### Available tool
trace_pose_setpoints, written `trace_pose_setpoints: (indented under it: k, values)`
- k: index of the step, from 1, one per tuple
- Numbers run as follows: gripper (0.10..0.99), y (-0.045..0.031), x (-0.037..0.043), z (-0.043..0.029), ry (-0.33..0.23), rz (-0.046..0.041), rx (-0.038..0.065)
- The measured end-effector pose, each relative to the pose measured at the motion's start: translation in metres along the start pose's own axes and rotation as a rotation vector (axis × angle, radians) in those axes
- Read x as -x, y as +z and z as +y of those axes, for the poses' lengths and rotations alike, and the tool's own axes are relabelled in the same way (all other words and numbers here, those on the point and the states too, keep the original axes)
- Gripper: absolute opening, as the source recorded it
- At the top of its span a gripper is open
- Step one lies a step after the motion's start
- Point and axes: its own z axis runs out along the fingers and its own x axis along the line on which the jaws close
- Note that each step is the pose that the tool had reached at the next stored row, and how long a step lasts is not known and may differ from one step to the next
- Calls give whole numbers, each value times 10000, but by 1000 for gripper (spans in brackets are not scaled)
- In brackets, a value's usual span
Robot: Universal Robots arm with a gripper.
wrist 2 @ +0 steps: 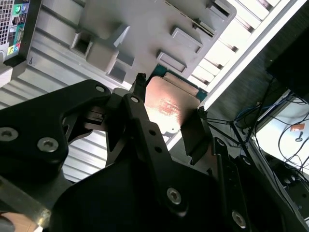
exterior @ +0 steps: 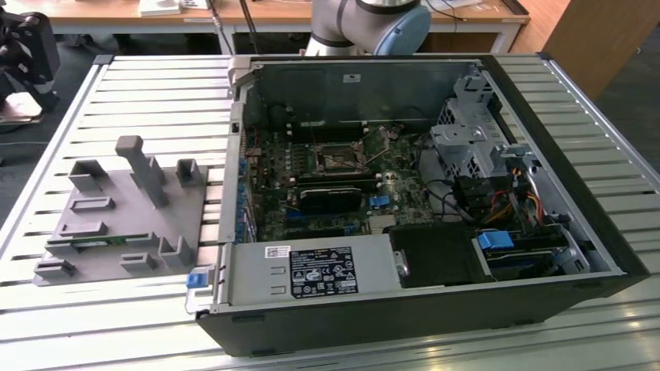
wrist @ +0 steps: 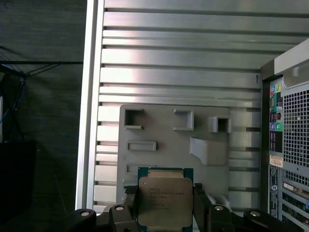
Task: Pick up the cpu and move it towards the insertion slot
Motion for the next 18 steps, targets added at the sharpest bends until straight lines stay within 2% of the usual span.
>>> trace_pose_setpoints:
  k: [18]
  values:
    - [541, -6, 301, -6, 0, 1, 0]
